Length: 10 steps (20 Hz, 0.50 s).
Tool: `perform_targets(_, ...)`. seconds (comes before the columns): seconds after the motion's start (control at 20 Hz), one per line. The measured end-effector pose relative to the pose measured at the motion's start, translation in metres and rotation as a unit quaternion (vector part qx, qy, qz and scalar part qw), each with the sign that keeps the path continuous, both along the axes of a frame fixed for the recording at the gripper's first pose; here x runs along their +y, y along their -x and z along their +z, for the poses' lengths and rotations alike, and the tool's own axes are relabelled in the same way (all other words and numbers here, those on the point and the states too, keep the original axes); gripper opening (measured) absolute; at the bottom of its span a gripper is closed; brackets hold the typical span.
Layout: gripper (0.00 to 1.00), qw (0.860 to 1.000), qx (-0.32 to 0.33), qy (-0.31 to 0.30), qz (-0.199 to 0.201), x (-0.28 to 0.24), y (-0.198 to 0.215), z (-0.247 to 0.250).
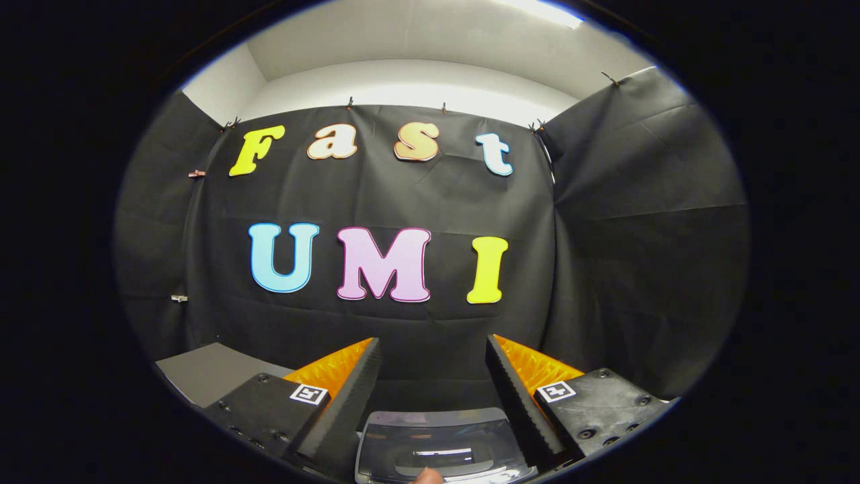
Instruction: Put the clothes into the washing machine and then close the washing machine lid.
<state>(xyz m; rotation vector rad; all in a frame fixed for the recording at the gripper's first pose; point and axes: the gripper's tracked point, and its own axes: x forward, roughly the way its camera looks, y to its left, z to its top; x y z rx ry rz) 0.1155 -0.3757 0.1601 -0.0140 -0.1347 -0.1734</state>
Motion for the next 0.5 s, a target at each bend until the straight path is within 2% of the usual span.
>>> perform_targets(0.5,0.97,1.000,-0.003,-0.001,0.010,0.014,-0.004,0.001)
